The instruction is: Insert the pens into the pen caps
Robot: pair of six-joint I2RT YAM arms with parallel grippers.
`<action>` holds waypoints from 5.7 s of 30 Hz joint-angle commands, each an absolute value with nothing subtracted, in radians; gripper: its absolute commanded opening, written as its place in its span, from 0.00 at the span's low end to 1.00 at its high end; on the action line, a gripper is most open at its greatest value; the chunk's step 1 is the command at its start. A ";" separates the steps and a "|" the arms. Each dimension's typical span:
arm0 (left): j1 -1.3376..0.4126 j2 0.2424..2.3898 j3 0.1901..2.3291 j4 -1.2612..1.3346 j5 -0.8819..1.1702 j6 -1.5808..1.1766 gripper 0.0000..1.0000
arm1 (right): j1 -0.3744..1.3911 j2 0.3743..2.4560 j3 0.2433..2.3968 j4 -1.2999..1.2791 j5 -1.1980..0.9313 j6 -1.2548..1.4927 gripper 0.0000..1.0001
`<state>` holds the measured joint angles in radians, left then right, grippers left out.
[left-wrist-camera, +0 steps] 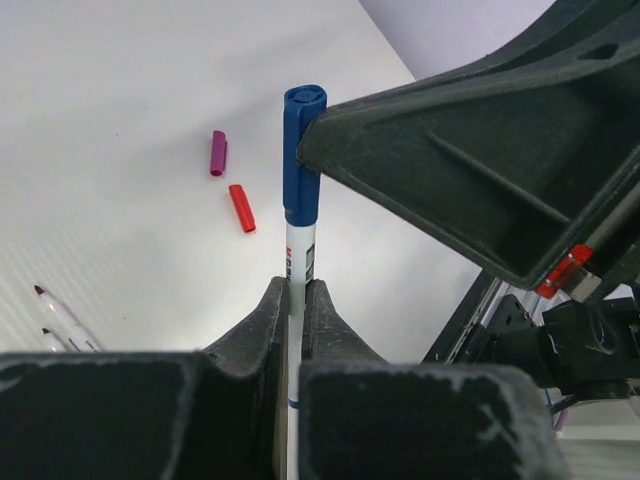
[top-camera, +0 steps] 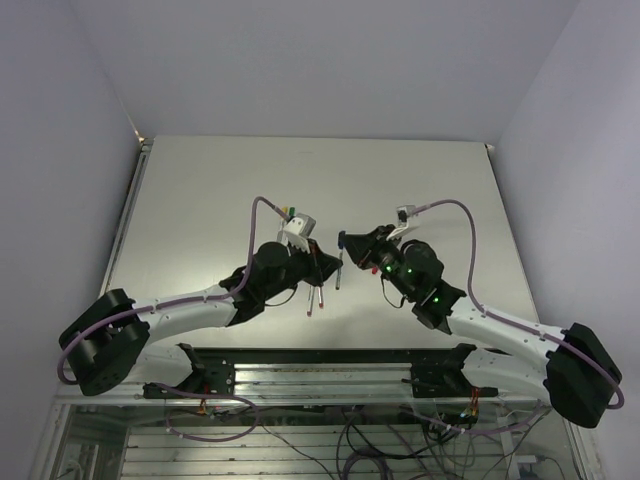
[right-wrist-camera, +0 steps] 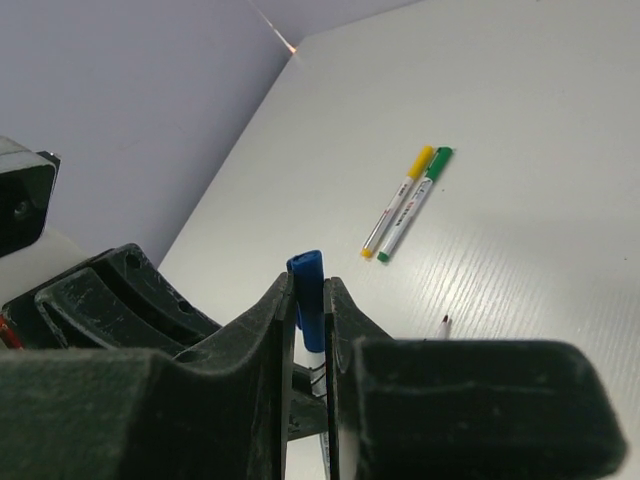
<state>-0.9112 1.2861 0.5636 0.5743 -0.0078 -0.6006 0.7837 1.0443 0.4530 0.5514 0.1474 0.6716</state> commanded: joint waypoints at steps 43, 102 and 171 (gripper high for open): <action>-0.682 1.922 1.283 -0.139 -0.437 -0.360 0.07 | 0.900 0.904 0.649 -0.142 0.843 0.684 0.58; -0.723 1.650 1.110 -0.182 -0.349 -0.417 0.36 | 0.648 1.016 0.714 -0.203 0.744 0.751 0.54; -0.996 1.857 0.893 -0.426 -0.301 -0.606 0.07 | 0.522 1.179 0.693 -0.149 0.531 0.722 0.49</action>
